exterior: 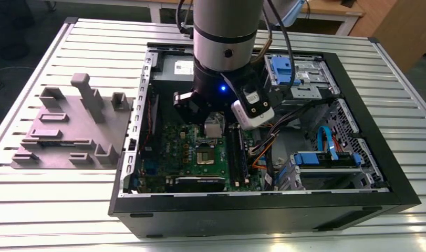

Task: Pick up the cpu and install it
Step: 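Place the cpu into insertion slot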

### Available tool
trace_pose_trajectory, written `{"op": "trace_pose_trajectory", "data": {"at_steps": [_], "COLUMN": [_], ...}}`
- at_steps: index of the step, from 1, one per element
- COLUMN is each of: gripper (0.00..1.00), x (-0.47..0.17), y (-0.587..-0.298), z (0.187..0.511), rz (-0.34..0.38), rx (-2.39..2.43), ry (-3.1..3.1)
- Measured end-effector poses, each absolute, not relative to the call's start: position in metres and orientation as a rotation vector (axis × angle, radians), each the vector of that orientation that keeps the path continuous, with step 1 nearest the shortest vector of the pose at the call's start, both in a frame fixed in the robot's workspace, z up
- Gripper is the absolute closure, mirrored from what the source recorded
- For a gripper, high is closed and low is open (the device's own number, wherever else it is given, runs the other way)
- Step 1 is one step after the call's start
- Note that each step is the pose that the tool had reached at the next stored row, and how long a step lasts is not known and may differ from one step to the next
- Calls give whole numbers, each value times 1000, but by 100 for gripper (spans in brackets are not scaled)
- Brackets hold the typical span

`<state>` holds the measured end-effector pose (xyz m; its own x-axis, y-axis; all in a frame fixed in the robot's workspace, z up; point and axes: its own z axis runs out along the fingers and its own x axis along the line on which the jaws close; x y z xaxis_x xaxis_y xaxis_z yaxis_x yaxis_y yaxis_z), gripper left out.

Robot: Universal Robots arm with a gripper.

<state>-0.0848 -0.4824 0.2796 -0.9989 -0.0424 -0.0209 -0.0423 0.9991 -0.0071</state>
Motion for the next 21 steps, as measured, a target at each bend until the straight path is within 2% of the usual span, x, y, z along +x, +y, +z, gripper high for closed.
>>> {"op": "trace_pose_trajectory", "data": {"at_steps": [21], "gripper": [53], "x": [-85], "y": [-482], "z": [242], "rz": [-14], "rx": [-19], "ry": [3121]}}
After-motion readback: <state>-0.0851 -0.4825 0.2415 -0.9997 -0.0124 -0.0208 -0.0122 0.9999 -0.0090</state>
